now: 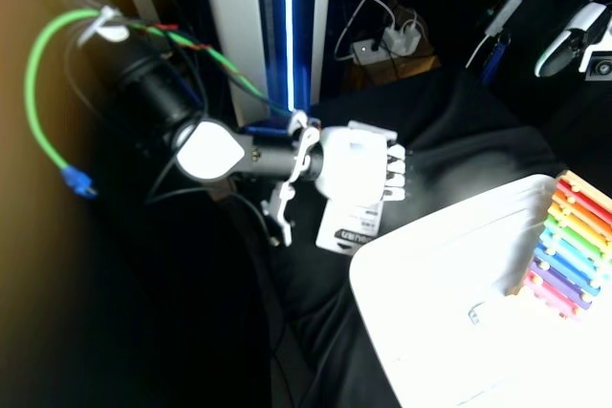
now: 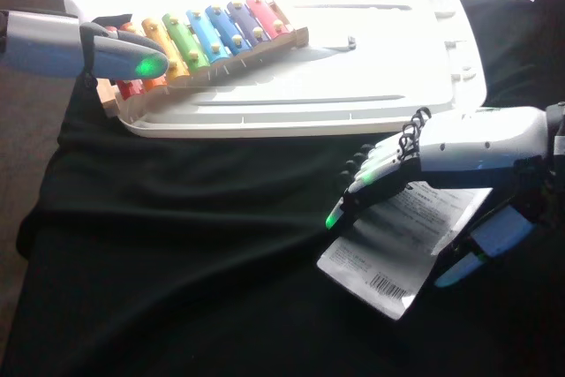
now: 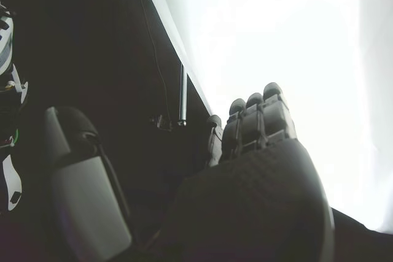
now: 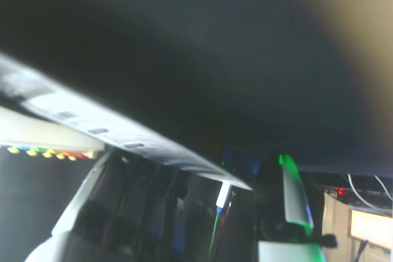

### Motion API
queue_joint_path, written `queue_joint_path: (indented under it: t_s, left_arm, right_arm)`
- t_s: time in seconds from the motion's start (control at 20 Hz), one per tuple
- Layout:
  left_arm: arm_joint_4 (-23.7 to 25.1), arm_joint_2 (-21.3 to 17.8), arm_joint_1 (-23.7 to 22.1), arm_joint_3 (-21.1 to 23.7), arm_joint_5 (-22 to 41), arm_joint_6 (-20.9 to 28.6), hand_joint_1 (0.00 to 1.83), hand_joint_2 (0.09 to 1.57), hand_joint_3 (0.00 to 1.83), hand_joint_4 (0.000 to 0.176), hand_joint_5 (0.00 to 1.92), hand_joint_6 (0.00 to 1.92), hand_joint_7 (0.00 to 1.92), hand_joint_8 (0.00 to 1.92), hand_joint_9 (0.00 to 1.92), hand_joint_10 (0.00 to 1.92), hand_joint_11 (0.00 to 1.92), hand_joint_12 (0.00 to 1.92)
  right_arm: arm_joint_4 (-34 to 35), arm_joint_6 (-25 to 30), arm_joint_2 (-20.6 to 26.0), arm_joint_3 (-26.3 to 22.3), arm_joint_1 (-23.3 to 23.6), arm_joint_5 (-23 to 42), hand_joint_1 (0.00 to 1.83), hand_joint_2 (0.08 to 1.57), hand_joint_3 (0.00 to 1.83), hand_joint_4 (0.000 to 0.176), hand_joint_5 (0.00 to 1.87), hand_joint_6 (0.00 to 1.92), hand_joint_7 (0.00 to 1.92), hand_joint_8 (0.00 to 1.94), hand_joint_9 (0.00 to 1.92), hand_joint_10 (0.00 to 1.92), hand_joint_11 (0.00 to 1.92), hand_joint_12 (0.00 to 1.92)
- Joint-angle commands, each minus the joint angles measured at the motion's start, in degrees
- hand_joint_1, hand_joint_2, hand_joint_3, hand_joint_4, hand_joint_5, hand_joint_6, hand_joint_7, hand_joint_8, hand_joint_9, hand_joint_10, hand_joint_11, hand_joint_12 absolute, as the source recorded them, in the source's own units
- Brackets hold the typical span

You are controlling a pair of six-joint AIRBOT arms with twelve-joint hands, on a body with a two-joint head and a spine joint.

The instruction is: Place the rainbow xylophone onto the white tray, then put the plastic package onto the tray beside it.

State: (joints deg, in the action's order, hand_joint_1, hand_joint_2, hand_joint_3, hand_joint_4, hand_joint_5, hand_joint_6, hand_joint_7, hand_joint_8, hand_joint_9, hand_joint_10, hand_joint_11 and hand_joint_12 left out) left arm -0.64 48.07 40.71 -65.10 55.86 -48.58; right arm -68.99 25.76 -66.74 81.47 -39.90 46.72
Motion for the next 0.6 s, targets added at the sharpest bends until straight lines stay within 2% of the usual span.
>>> queue_joint_path:
  t_s: [0.0, 0.05, 0.1, 0.15, 0.2, 0.25, 0.3, 0.45, 0.5, 0.55]
  left_arm:
    - [-1.1, 0.1, -0.4, -0.2, 6.8, -0.1, 0.78, 0.75, 0.0, 0.082, 0.0, 0.0, 0.07, 0.01, 0.04, 0.01, 0.0, 0.0]
    - [-1.1, 0.1, -0.4, -0.2, 6.8, -0.1, 0.77, 0.75, 0.0, 0.071, 0.0, 0.0, 0.07, 0.01, 0.04, 0.01, 0.0, 0.0]
    - [-1.1, 0.1, -0.4, -0.2, 6.8, -0.1, 0.77, 0.76, 0.0, 0.071, 0.0, 0.0, 0.06, 0.0, 0.03, 0.01, 0.0, 0.0]
    - [-1.1, 0.1, -0.4, -0.2, 6.8, -0.1, 0.77, 0.76, 0.0, 0.071, 0.0, 0.0, 0.06, 0.0, 0.03, 0.01, 0.0, 0.0]
    - [-1.1, 0.1, -0.4, -0.2, 6.8, -0.1, 0.78, 0.75, 0.0, 0.073, 0.0, 0.0, 0.05, 0.0, 0.03, 0.0, 0.0, 0.0]
    - [-1.1, 0.1, -0.4, -0.1, 6.8, -0.1, 0.78, 0.75, 0.0, 0.09, 0.0, 0.0, 0.05, 0.0, 0.02, 0.0, 0.0, 0.0]
    - [-1.1, 0.1, -0.4, -0.1, 6.7, -0.1, 0.78, 0.74, 0.0, 0.092, 0.0, 0.0, 0.05, 0.0, 0.02, 0.0, 0.0, 0.0]
    - [-1.1, 0.1, -0.3, -0.1, 6.6, -0.1, 0.79, 0.74, 0.0, 0.09, 0.0, 0.0, 0.05, 0.0, 0.02, 0.0, 0.0, 0.0]
    - [-1.0, 0.1, -0.3, -0.1, 6.6, -0.1, 0.79, 0.74, 0.0, 0.077, 0.0, 0.0, 0.06, 0.01, 0.03, 0.01, 0.0, 0.0]
    - [-1.0, 0.1, -0.3, -0.1, 6.6, -0.1, 0.78, 0.74, 0.0, 0.078, 0.0, 0.0, 0.06, 0.01, 0.02, 0.0, 0.0, 0.0]
  right_arm:
    - [0.7, 0.6, 0.0, -0.4, 0.4, 2.4, 1.29, 1.37, 0.0, 0.0, 0.56, 1.39, 0.45, 1.91, 0.48, 1.88, 0.62, 1.77]
    - [0.8, 0.3, 0.2, -0.7, 0.7, 2.5, 1.15, 1.38, 0.0, 0.0, 0.6, 1.45, 0.45, 1.94, 0.4, 1.91, 0.66, 1.89]
    - [0.9, 0.2, 0.3, -0.8, 0.7, 2.5, 1.23, 1.39, 0.0, 0.0, 0.44, 1.54, 0.47, 1.84, 0.4, 1.92, 0.68, 1.91]
    - [0.9, 0.2, 0.3, -0.8, 0.7, 2.5, 1.23, 1.39, 0.0, 0.0, 0.44, 1.54, 0.47, 1.84, 0.4, 1.92, 0.68, 1.91]
    - [0.9, 0.2, 0.3, -0.8, 0.7, 2.5, 1.07, 1.37, 0.0, 0.0, 0.53, 1.61, 0.3, 1.92, 0.45, 1.92, 0.75, 1.92]
    - [1.0, 0.2, 0.3, -0.8, 0.7, 2.5, 1.54, 1.19, 0.0, 0.0, 0.4, 1.81, 0.29, 1.94, 0.55, 1.92, 0.9, 1.92]
    - [1.1, 0.2, 0.3, -0.8, 0.7, 2.5, 1.58, 1.16, 0.0, 0.0, 0.34, 1.9, 0.32, 1.94, 0.59, 1.92, 0.95, 1.92]
    - [1.1, 0.1, 0.3, -0.9, 0.7, 2.5, 1.54, 1.16, 0.0, 0.0, 0.36, 1.92, 0.4, 1.94, 0.65, 1.92, 1.01, 1.92]
    - [1.2, 0.1, 0.3, -0.9, 0.7, 2.5, 1.59, 1.14, 0.0, 0.039, 0.41, 1.92, 0.51, 1.94, 0.7, 1.92, 1.08, 1.92]
    - [1.2, 0.1, 0.3, -0.9, 0.7, 2.5, 1.58, 1.13, 0.0, 0.048, 0.44, 1.92, 0.55, 1.94, 0.74, 1.92, 1.11, 1.92]
